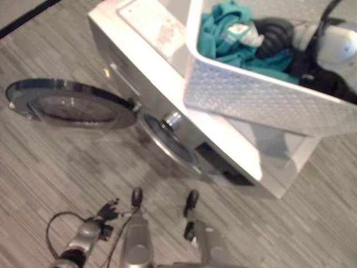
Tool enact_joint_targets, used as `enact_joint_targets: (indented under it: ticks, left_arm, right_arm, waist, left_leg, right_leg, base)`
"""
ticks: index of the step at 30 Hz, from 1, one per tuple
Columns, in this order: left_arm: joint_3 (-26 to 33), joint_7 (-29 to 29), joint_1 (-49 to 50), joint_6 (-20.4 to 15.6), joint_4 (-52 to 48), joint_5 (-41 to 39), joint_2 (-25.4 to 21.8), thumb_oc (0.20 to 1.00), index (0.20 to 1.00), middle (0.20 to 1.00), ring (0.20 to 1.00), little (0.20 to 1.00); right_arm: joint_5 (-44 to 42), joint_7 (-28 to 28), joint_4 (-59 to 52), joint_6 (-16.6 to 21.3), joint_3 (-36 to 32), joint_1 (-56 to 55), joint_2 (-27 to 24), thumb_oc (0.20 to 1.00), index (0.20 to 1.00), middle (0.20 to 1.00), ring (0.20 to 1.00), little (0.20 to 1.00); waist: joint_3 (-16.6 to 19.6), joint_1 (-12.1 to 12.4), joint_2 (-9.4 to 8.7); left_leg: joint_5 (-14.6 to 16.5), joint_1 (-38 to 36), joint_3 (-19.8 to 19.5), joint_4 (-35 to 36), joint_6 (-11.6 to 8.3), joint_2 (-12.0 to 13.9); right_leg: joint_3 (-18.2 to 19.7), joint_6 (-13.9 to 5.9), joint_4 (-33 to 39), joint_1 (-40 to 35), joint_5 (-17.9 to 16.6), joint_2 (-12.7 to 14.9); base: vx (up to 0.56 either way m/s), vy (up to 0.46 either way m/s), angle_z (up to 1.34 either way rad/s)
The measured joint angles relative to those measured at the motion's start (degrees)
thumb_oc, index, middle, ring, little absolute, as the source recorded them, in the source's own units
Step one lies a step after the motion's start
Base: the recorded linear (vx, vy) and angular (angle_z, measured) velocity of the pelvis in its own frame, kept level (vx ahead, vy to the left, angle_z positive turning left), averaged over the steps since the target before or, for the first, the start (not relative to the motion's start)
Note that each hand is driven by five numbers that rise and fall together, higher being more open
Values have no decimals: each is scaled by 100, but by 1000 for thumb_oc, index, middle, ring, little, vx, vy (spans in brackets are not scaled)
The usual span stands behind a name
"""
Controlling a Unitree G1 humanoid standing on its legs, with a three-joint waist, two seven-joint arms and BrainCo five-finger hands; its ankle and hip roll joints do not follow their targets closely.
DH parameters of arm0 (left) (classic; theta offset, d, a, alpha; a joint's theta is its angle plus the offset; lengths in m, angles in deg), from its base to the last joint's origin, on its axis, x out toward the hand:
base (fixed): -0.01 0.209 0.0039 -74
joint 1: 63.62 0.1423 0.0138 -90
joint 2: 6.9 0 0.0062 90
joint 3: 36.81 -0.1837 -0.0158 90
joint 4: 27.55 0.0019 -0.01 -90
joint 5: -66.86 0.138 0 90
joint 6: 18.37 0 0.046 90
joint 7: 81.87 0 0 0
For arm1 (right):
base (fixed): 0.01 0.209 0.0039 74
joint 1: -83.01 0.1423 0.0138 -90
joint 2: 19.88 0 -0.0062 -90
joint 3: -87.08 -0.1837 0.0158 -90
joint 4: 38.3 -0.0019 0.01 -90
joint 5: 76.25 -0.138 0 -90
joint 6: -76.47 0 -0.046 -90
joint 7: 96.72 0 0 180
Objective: Grab the laundry basket,head to the washer,open it,put in the laundry and shut it.
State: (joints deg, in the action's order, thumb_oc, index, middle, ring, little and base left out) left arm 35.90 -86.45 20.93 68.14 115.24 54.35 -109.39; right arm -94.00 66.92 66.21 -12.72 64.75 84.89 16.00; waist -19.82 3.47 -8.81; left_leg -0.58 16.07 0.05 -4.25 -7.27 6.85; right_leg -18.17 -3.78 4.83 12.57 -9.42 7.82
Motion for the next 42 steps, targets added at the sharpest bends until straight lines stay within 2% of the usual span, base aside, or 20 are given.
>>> enact_joint_targets:
  ticks: [9, 12, 15, 17, 20, 24, 28, 30, 34, 38, 42]
  left_arm:
    - [51, 91, -105, 3, 11, -2, 87, 1000, 1000, 1000, 1000, 1000]
    - [61, 98, -170, 7, 21, -1, 115, 1000, 1000, 1000, 1000, 1000]
    - [68, 98, -203, 10, 23, 0, 118, 1000, 1000, 1000, 1000, 1000]
    - [289, 98, -256, 15, 143, 0, 184, 1000, 1000, 1000, 1000, 1000]
    - [399, 115, -294, 12, 288, 1, 185, 1000, 1000, 1000, 1000, 1000]
    - [497, 208, -282, 41, 584, 3, 185, 1000, 1000, 1000, 1000, 1000]
    - [494, 214, -151, 61, 767, 7, 213, 1000, 1000, 1000, 1000, 1000]
    - [492, 216, -111, 61, 768, 12, 227, 1000, 1000, 1000, 1000, 1000]
    - [472, 251, -26, 79, 869, 22, 248, 1000, 1000, 1000, 1000, 1000]
    - [434, 336, 39, 138, 879, 117, 254, 1000, 1000, 1000, 1000, 1000]
    - [425, 348, 146, 144, 880, 117, 351, 1000, 1000, 1000, 1000, 1000]
  right_arm:
    - [446, 216, -21, 16, -1021, -795, 26, 200, 200, 200, 200, 200]
    - [663, 436, -11, -13, -1600, -1133, 20, 200, 200, 200, 200, 200]
    - [665, 713, -12, -16, -1894, -1270, -16, 200, 200, 200, 200, 200]
    - [875, 1020, -175, -6, -2722, -1554, -90, 200, 200, 200, 200, 200]
    - [885, 1557, 96, 40, -3160, -1316, -200, 200, 200, 200, 200, 200]
    - [883, 1830, 259, 45, -3153, -972, -227, 200, 200, 200, 200, 200]
    - [891, 2167, 288, 90, -3151, -847, -211, 200, 200, 200, 200, 200]
    - [900, 2274, 405, 91, -3148, -688, -178, 200, 200, 200, 200, 200]
    - [1214, 2750, 870, 31, -3150, -461, 131, 200, 200, 200, 200, 200]
    - [1368, 2974, 946, 2, -3151, -419, 286, 200, 200, 200, 200, 200]
    - [1598, 3126, 961, -55, -3152, -420, 300, 200, 200, 200, 200, 200]
  waist:
    - [12, -9, 10]
    - [16, -16, 14]
    - [22, -36, 22]
    - [44, -56, 67]
    - [107, -49, 84]
    - [155, -76, 61]
    - [533, -96, 5]
    - [593, -103, -45]
    - [973, -159, -188]
    - [1148, -165, -192]
    - [1310, -158, -120]
  left_leg:
    - [-2, 0, 14, -10, 3, -26]
    - [-2, 0, 10, -14, 4, -30]
    - [-2, -3, 7, -22, 4, -31]
    - [-1, -12, -38, -47, 5, -40]
    - [0, -21, -47, -94, 7, -41]
    - [0, -196, -33, -81, 13, -35]
    - [-2, -312, 7, 2, 13, -28]
    - [-1, -419, 30, 26, 14, -32]
    - [-1, -522, 86, 83, 16, -27]
    - [-2, -605, 108, 132, 18, -30]
    - [-4, -617, 103, 141, 20, -33]
  right_leg:
    - [19, 13, -1, 7, -11, 15]
    - [20, 15, -1, 4, -13, 12]
    - [20, 15, -1, -1, -13, 12]
    - [10, 16, -1, -50, -13, 13]
    - [-18, 20, -56, -69, -14, 20]
    - [-1, 22, -56, -226, -7, 18]
    - [25, 25, -36, -293, 9, 10]
    - [31, 25, -9, -394, 9, 12]
    - [73, 19, -6, -437, 18, 14]
    - [89, 28, -6, -484, 37, 26]
    - [84, 24, -6, -498, 47, 22]
  base:
    - [0, 0, 0]
    - [0, 0, 0]
    - [4, 0, 1]
    - [-20, 4, 7]
    - [-18, 10, 2]
    - [55, -8, 0]
    - [55, -4, -3]
    - [62, -3, -6]
    - [53, 0, -6]
    - [47, -4, -2]
    - [30, 3, 0]
